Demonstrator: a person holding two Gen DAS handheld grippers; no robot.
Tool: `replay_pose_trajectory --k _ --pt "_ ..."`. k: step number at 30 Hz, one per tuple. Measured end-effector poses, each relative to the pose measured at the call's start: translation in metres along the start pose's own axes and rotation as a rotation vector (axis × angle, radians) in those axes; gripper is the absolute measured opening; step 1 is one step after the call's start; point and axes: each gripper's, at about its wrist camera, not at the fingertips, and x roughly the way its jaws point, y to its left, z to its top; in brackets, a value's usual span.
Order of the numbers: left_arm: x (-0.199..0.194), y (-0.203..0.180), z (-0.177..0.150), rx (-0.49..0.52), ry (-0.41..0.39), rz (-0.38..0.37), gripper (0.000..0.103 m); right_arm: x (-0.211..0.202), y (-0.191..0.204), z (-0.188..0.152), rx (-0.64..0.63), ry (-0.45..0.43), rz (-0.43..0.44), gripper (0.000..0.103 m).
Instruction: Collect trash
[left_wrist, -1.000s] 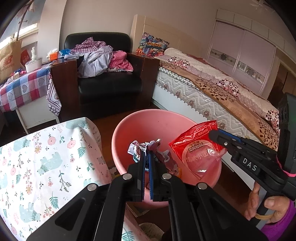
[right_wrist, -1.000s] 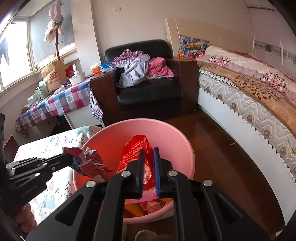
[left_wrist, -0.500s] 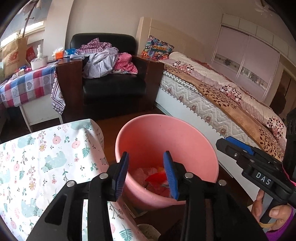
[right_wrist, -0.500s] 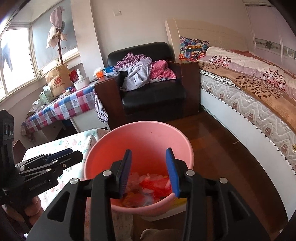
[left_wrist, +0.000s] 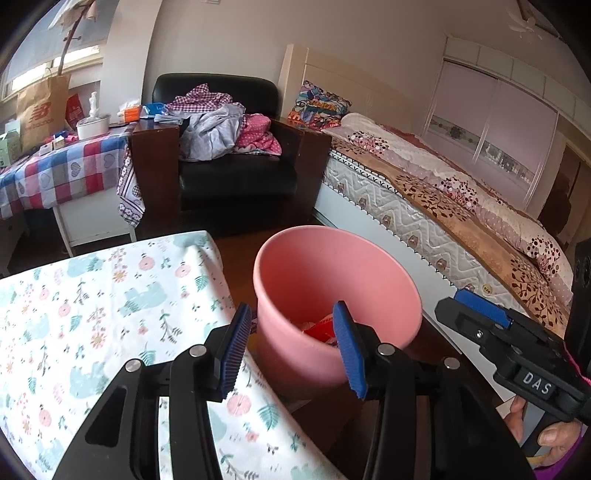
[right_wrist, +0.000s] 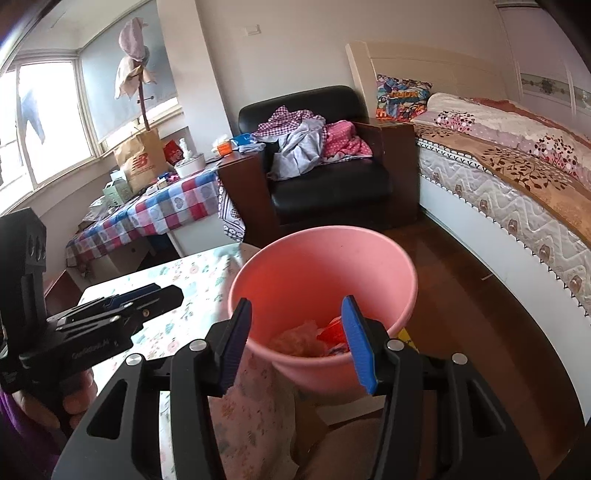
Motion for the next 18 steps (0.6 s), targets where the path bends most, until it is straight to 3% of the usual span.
replay_pose_trajectory --k 18 --pt "-0.061 0.028 -0.030 -0.062 -0.014 0.066 0.048 -0.027 0.041 -0.034 -0.033 0.044 0.062 0.052"
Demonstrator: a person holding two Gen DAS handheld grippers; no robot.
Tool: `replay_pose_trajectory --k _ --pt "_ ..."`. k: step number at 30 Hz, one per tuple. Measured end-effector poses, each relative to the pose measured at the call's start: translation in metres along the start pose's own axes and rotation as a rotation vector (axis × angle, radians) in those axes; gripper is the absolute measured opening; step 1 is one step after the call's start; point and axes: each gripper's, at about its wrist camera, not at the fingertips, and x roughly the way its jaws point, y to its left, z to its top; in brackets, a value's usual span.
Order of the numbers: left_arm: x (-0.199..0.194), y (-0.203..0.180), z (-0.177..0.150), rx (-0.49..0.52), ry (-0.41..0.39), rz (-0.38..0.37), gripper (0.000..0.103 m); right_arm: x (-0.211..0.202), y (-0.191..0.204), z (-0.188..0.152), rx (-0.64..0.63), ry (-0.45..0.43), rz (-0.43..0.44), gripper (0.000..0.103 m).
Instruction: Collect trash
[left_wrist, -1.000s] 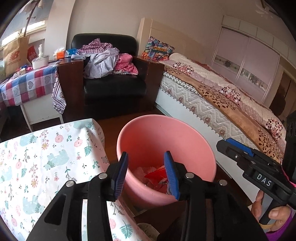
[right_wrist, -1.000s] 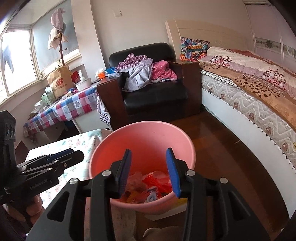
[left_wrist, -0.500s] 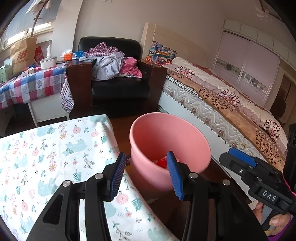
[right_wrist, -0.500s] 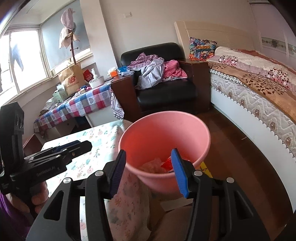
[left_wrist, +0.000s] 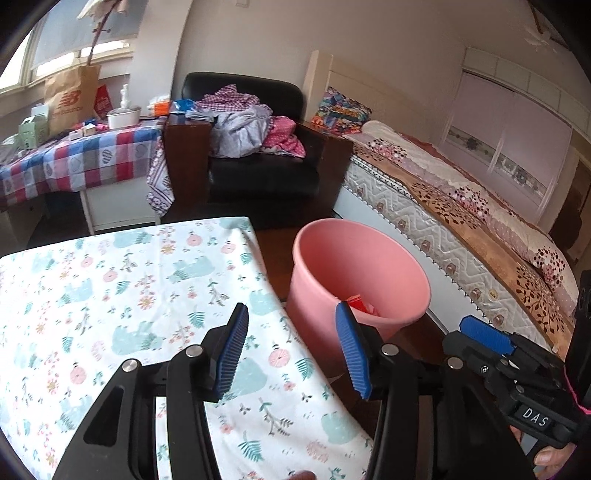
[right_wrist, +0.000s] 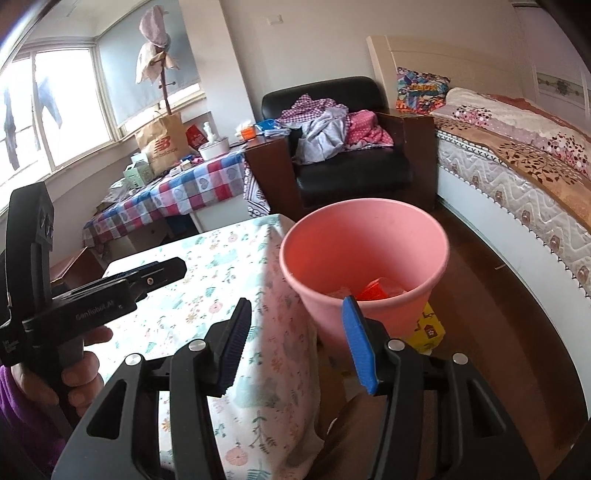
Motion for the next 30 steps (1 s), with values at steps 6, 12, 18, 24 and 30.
replay_pose_trajectory --k 6,12,18,24,30 --pt "-0.020 0.012 -0.005 -0.032 -0.023 0.036 0.048 0.000 0.010 -0.002 0.000 -0.001 0.018 0.053" --pt "-0.035 0.021 -0.012 -0.053 -0.037 0.072 0.048 0.002 0.020 -0.007 -0.012 -0.004 0.014 0.060" --pt "-0.038 0.022 -0.015 -0.052 -0.039 0.096 0.048 0.001 0.025 -0.008 -0.022 -0.017 -0.003 0.060" --pt "-0.034 0.015 -0.015 -0.046 -0.033 0.115 0.048 0.001 0.025 -0.007 -0.019 -0.025 -0.024 0.060" --pt "-0.028 0.006 -0.012 -0.036 -0.032 0.125 0.048 0.002 0.029 -0.010 -0.029 -0.015 -0.035 0.063"
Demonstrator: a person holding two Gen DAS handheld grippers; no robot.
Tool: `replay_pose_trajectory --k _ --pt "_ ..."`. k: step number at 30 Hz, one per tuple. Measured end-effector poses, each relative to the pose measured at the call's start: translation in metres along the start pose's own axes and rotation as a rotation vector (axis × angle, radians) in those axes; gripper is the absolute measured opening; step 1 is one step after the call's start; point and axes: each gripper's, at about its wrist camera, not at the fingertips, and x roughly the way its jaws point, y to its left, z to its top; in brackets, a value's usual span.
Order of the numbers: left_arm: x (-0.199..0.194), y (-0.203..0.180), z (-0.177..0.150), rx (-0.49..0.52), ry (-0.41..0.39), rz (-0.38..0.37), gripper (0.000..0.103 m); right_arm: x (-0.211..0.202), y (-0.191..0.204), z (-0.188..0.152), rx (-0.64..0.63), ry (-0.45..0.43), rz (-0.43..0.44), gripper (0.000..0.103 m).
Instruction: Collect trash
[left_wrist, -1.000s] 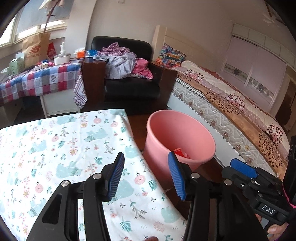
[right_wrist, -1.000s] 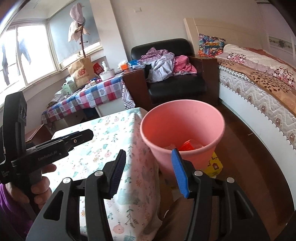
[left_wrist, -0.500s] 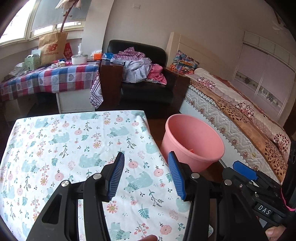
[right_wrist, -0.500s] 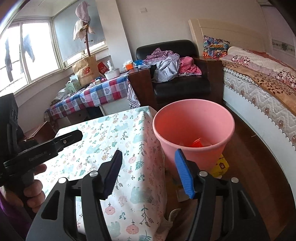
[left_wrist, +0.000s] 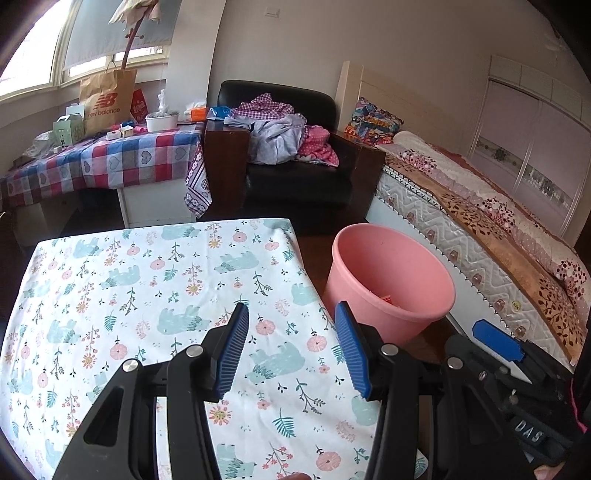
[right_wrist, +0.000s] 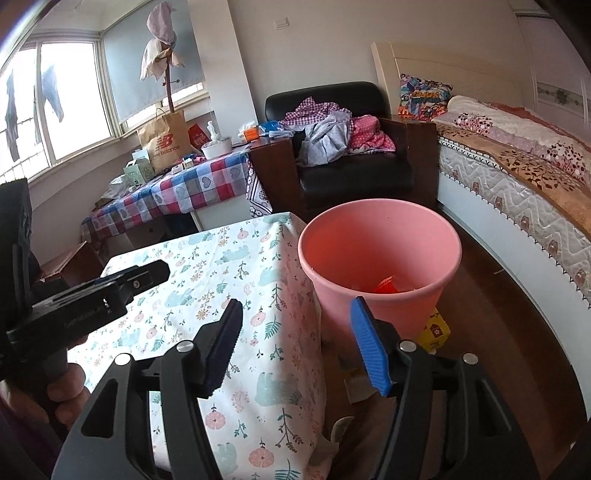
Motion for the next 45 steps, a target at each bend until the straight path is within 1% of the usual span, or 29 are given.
replay_pose_trajectory --k 9,15,26,45 --pt "0.008 -0.008 0.001 0.009 0.005 0.015 0.047 -0.002 0.008 0.000 -0.037 -0.020 -0.039 0.064" --pt "0.010 -0.012 0.000 0.026 0.003 0.014 0.047 -0.003 0.006 -0.001 -0.039 -0.020 -0.049 0.064" --pt "0.012 -0.021 0.000 0.054 -0.009 0.016 0.047 -0.003 0.005 0.000 -0.041 -0.022 -0.054 0.064" --pt "0.012 -0.027 0.001 0.070 -0.011 0.018 0.047 -0.003 0.003 0.001 -0.041 -0.025 -0.056 0.064"
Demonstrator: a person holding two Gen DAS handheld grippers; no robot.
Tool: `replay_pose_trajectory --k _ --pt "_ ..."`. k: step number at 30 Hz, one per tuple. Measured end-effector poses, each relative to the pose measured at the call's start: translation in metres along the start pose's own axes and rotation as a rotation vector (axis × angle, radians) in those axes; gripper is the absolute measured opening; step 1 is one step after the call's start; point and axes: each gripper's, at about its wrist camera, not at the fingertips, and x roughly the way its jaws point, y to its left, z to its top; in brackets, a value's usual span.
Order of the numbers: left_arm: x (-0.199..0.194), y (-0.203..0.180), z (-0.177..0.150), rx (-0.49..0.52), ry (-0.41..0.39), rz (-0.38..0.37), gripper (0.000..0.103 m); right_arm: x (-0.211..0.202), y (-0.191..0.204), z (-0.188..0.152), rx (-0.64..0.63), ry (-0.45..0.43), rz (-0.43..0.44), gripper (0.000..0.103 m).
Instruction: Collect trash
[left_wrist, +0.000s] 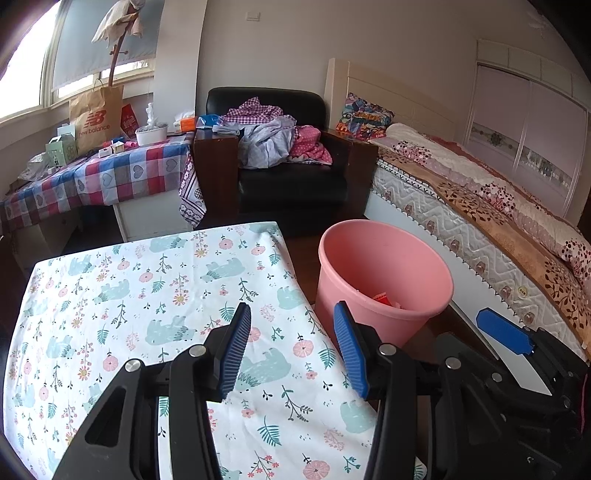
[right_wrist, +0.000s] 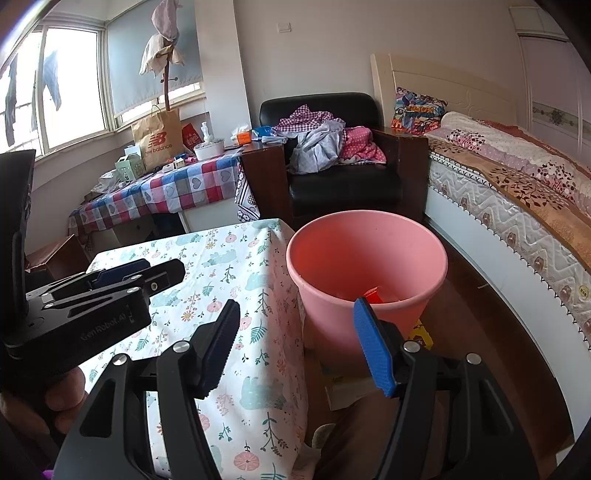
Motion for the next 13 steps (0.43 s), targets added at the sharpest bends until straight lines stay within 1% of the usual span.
replay_pose_trajectory --k 6,13 --pt "-0.0010 0.0015 -0.0013 0.002 -0.003 0.012 0.047 0.0001 0.0001 -0.0001 0.000 0.001 -0.001 0.064" --pt "0.0006 0.0028 -0.0038 0.006 0.006 0.008 0.047 0.0000 0.0004 -0.0004 0.000 0.001 -0.001 0.064"
